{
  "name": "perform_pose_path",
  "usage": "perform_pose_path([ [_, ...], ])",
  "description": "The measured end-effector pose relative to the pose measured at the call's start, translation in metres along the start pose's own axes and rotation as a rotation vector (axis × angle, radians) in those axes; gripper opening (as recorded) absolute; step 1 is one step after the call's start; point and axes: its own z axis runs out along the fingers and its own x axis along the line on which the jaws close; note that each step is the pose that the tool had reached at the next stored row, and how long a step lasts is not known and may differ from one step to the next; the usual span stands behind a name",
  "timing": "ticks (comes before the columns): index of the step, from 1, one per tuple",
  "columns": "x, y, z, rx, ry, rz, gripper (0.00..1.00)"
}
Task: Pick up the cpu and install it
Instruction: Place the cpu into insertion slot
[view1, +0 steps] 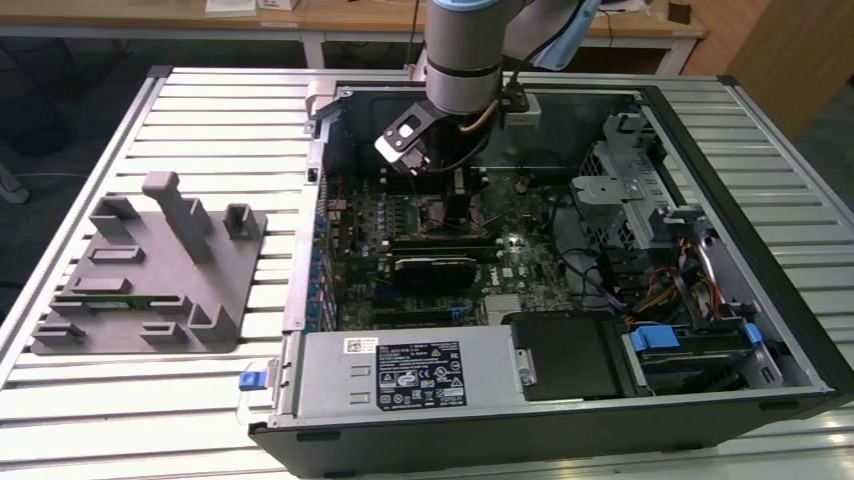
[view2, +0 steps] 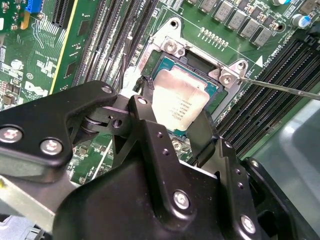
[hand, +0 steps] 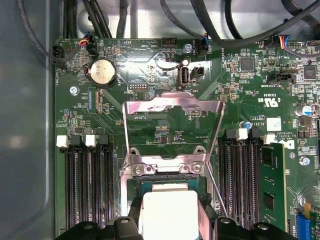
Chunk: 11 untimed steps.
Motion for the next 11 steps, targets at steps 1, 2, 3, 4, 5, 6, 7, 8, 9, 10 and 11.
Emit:
perform_pose_path([
  [1, 0.0, 0.0, 0.0001, 0.0001, -0.0001, 0.0, 0.53],
  [2, 0.0001, 0.0001, 0.0002, 0.0, -0.0001, -0.001, 0.53],
  [3, 0.0001, 0.0001, 0.0004, -0.0001, 0.0, -0.004, 0.53],
  [4, 0.0002, 0.0001, 0.0006, -0.0004, 0.0001, -0.006, 0.53],
  [5, 0.0002, 0.0001, 0.0007, -0.0004, 0.0001, -0.008, 0.53],
  [6, 0.0002, 0.0001, 0.0007, -0.0004, 0.0, -0.01, 0.53],
  [7, 0.0002, 0.0002, 0.0008, -0.0005, 0.0001, -0.011, 0.53],
  [8, 0.0002, 0.0002, 0.0008, -0.0006, 0.0001, -0.011, 0.53],
  [9, 0.0002, 0.0003, 0.0008, -0.0007, 0.0002, -0.011, 0.53],
  [10, 0.0002, 0.0002, 0.0008, -0.0007, 0.0002, -0.012, 0.53],
  [11, 0.0002, 0.0003, 0.0008, -0.0007, 0.0002, -0.012, 0.53],
])
